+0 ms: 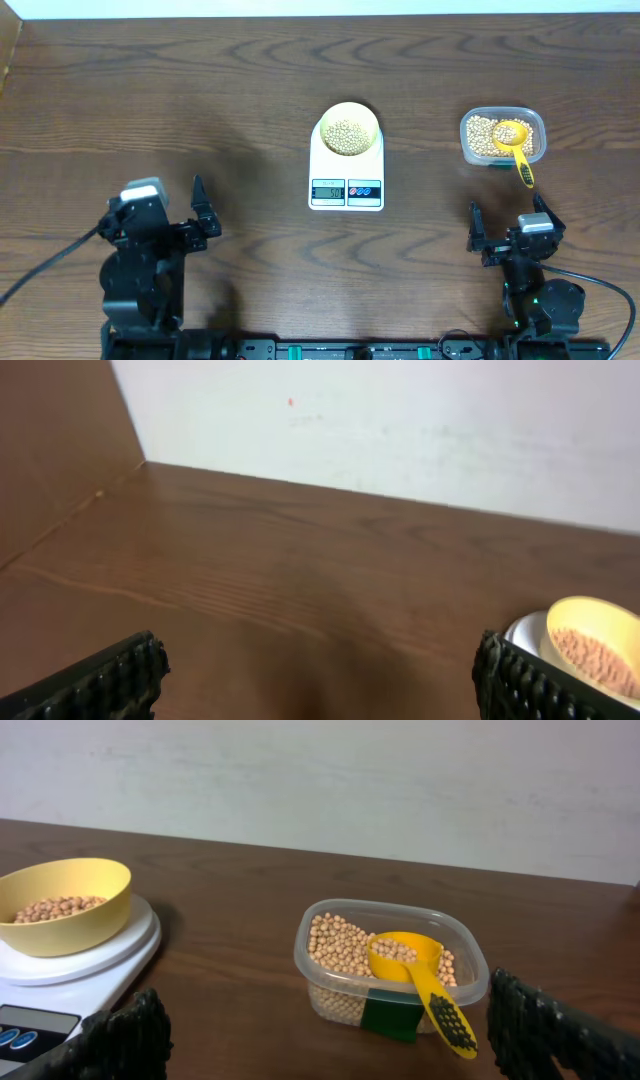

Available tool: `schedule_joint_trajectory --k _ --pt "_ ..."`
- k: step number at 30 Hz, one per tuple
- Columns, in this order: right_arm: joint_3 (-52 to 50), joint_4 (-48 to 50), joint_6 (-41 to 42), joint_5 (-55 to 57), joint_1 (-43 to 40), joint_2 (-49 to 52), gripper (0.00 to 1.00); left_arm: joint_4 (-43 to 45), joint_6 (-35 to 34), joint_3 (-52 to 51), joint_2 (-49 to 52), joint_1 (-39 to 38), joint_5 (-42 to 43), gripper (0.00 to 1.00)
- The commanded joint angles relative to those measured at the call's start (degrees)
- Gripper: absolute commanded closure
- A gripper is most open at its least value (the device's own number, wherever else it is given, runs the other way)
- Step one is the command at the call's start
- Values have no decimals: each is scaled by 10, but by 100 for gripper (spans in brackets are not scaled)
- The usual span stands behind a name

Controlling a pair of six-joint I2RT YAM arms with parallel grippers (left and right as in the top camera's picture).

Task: Scoop item into bowl and weigh 50g on scale

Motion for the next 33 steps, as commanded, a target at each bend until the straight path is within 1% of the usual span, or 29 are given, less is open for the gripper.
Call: schedule_joint_trajectory --k 1,6,9,17,25,33 --pt "-2 -2 -8 4 5 -4 1 20 -52 -29 -38 2 -20 0" --pt "-2 -2 -8 4 5 -4 1 77 -52 -79 -82 2 -21 0" --pt "-2 -2 -8 4 5 -4 1 95 -51 -105 -93 2 -21 0" --pt "-2 -2 -8 4 5 -4 1 185 -47 -182 -113 2 -20 0" --pt "-2 -2 -8 4 5 -4 1 209 -47 -217 -133 2 -20 0" --pt "-2 -2 -8 4 5 -4 1 211 -47 -254 -191 2 -18 0"
